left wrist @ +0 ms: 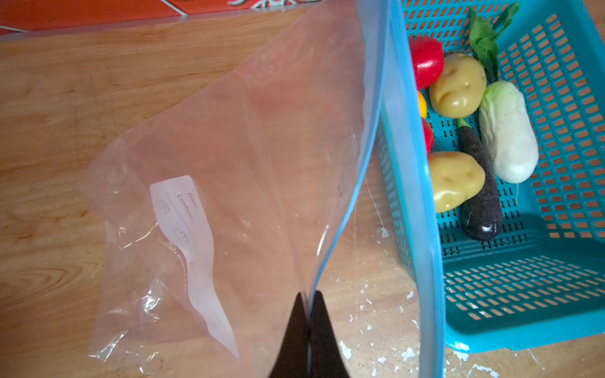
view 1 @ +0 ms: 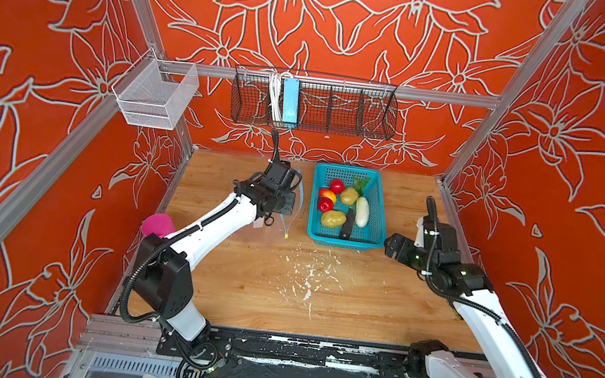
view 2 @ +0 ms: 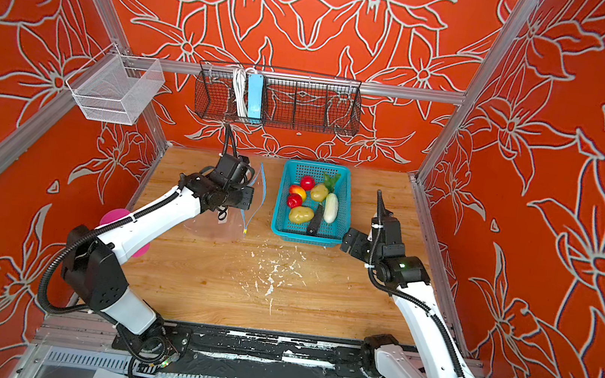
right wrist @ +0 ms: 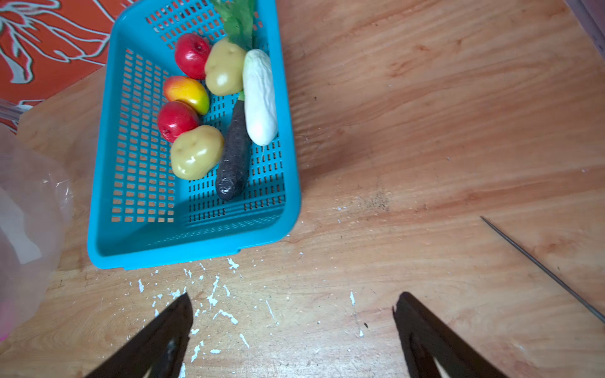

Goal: Place the food in the zip-top bag and seal the zipper
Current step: 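Lift the left gripper to pull the bag mouth open beside the basket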

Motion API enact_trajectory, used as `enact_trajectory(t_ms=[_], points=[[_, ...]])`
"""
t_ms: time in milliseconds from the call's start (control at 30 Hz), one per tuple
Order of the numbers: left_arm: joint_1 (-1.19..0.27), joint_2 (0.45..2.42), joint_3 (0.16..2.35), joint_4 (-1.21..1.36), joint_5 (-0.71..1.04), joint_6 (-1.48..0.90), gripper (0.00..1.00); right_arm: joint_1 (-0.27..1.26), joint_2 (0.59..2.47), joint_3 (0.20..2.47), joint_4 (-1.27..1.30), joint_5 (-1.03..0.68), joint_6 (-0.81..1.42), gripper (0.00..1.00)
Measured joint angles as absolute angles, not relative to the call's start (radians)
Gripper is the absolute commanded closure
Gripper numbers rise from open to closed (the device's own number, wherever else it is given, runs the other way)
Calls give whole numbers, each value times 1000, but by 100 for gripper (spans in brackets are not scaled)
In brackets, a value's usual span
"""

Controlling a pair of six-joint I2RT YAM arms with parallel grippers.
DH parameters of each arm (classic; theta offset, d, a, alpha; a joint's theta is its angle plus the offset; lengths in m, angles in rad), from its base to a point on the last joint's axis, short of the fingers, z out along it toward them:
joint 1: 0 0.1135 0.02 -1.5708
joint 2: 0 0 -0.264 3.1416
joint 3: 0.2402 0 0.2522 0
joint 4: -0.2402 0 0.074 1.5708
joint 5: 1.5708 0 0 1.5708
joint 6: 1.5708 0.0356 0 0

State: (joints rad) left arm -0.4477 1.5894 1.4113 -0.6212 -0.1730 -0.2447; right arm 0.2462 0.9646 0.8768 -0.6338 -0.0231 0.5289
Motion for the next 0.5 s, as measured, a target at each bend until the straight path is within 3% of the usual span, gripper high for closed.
enact_trajectory(t_ms=[500], points=[[-442,1546,1403,-616,-163,-269,100,427,1251,1084,-587,58,579,2]])
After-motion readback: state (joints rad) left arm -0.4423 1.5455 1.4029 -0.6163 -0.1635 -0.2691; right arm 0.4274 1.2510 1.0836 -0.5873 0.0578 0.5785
